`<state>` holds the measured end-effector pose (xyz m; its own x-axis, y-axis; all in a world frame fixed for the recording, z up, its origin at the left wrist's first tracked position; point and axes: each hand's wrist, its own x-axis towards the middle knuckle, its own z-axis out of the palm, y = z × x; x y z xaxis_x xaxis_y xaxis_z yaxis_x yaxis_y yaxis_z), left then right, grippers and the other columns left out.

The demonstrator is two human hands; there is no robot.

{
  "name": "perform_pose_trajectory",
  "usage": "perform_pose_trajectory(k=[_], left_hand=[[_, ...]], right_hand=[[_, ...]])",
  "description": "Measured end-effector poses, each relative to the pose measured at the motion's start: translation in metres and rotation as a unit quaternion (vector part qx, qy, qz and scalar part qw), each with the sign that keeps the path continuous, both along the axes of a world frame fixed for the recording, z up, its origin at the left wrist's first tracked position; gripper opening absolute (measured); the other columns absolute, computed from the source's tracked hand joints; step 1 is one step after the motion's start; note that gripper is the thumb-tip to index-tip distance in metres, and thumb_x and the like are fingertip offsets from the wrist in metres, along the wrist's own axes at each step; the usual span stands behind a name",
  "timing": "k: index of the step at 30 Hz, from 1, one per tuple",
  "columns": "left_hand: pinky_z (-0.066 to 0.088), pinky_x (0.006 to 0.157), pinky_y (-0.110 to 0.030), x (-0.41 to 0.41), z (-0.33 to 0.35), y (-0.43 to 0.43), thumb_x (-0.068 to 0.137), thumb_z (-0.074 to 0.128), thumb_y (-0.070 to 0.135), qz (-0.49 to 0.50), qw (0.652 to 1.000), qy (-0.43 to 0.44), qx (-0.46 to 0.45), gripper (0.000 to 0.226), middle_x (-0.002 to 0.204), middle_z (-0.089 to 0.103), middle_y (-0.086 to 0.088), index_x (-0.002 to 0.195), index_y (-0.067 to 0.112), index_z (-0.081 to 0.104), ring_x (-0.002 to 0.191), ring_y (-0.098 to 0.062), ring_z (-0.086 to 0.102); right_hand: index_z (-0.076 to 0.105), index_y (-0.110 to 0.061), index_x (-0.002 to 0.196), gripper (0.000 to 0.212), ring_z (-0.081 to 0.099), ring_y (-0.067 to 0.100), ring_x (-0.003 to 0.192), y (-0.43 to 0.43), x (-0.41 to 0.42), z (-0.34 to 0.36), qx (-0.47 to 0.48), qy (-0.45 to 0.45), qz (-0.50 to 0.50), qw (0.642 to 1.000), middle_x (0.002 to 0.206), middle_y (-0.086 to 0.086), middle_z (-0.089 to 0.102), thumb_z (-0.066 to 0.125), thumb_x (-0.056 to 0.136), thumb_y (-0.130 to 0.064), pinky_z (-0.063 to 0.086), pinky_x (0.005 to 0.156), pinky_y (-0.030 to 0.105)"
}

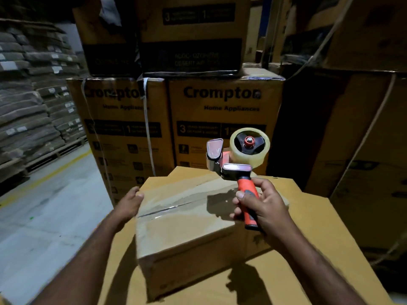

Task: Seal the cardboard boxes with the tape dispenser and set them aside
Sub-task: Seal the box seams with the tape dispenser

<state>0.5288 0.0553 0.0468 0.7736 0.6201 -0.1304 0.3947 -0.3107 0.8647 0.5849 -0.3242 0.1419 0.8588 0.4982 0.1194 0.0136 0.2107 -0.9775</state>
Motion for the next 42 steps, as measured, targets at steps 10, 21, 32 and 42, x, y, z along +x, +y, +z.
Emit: perform_pose_trajectory(k=[10,21,32,42], left_hand=[[0.058,0.083,-0.046,0.078,0.119,-0.169,0.104,0.050,0.044,-0.047,0.990,-0.051,-0.124,0.048,0.103,0.072,-0.014,0.121,0.002,0.064,0.088,-0.028,0.068],[0.062,0.076,-0.054,0.177,0.149,-0.267,0.089,0.046,0.078,-0.165,0.873,0.031,-0.457,0.087,0.108,0.073,-0.027,0.116,-0.003,0.064,0.092,-0.040,0.074],[0.061,0.070,-0.036,0.246,0.138,-0.240,0.099,0.057,0.005,-0.242,0.927,0.089,-0.271,0.010,0.081,0.073,-0.014,0.097,0.000,0.066,0.066,-0.020,0.073],[0.064,0.070,-0.036,0.280,0.109,-0.218,0.097,0.062,0.003,-0.267,0.958,0.015,0.102,0.011,0.090,0.075,-0.009,0.094,0.007,0.072,0.080,-0.020,0.074]], right_hand=[[0.045,-0.036,0.125,0.050,0.069,0.021,0.079,-0.079,0.036,-0.015,-0.200,-0.136,-0.142,0.960,0.105,0.000,0.060,0.076,0.087,-0.031,0.062,0.066,0.044],[0.037,-0.026,0.144,0.066,0.061,0.020,0.094,-0.109,0.071,0.001,-0.321,-0.247,-0.246,0.881,0.123,0.005,0.062,0.071,0.089,-0.039,0.047,0.069,0.025],[0.036,-0.032,0.145,0.068,0.062,0.017,0.096,-0.093,0.096,-0.001,-0.356,-0.239,-0.252,0.867,0.121,0.002,0.062,0.072,0.089,-0.040,0.050,0.074,0.029],[0.031,-0.036,0.148,0.068,0.063,0.024,0.109,-0.070,0.111,-0.016,-0.449,-0.212,-0.227,0.838,0.133,0.006,0.060,0.069,0.092,-0.039,0.053,0.082,0.030]])
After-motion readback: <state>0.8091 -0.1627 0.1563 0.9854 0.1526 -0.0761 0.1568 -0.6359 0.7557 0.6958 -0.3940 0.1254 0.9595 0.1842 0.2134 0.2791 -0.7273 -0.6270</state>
